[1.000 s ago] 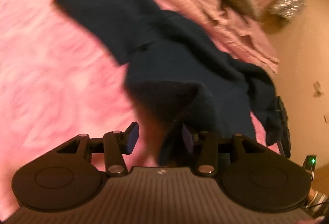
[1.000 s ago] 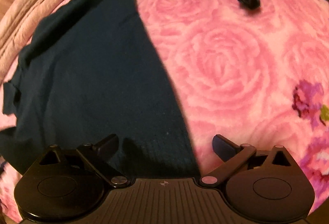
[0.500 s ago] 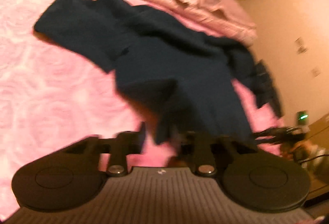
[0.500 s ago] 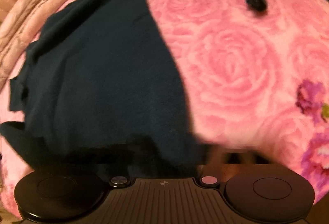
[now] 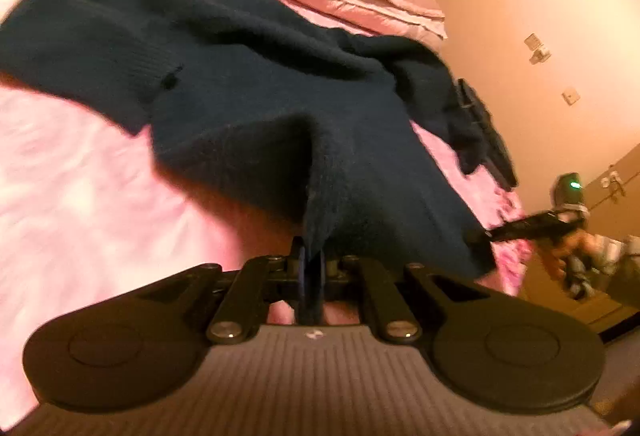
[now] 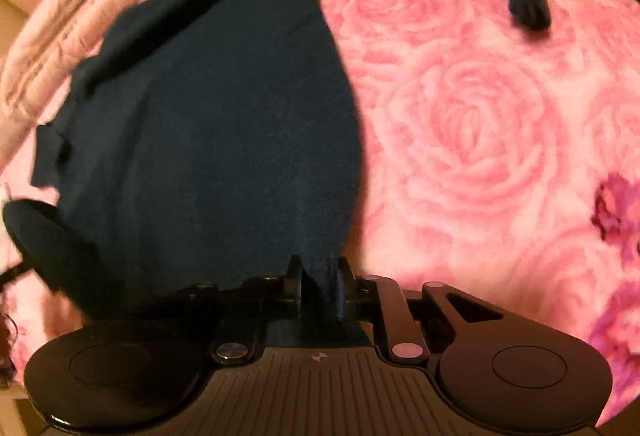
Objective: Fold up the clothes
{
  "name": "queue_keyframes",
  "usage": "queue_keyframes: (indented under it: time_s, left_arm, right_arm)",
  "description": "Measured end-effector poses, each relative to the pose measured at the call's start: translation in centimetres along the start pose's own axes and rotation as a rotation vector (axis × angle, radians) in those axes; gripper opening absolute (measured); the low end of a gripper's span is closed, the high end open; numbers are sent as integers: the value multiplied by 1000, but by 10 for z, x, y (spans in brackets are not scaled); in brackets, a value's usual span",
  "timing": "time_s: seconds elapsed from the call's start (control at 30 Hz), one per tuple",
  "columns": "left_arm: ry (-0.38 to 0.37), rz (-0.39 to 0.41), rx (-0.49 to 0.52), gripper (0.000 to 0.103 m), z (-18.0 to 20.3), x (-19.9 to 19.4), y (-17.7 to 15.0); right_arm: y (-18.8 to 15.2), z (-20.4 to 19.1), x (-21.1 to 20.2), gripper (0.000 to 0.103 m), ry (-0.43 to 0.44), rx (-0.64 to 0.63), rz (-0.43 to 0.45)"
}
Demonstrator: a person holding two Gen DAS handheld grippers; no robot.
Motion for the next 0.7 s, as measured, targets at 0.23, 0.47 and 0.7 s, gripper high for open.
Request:
queue_keyframes:
  time_s: [0.23,0.47,0.7]
  left_arm:
    - [74,-115,-97,3,15,-84,-54]
    - [322,-300,-172,4,-27,-31,-125]
    - [431,-7,-121,37,-56,-51,-32]
  right_arm:
    - [-21,-18,-25,13,84,0,-77]
    - [-72,-18,9,24,-67,-2,-197]
    - [-26,-34,-12,98,-172,-52,-58]
Point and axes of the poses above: each gripper's, at about its wrist camera, not at the fingertips, and x roughly the way its jaws point, z to its right, y to its top, the point moved 7 cm from there along x, roughly the way its jaws point, and after that the axes turned 1 degree about -z, right-handed, at the moved point
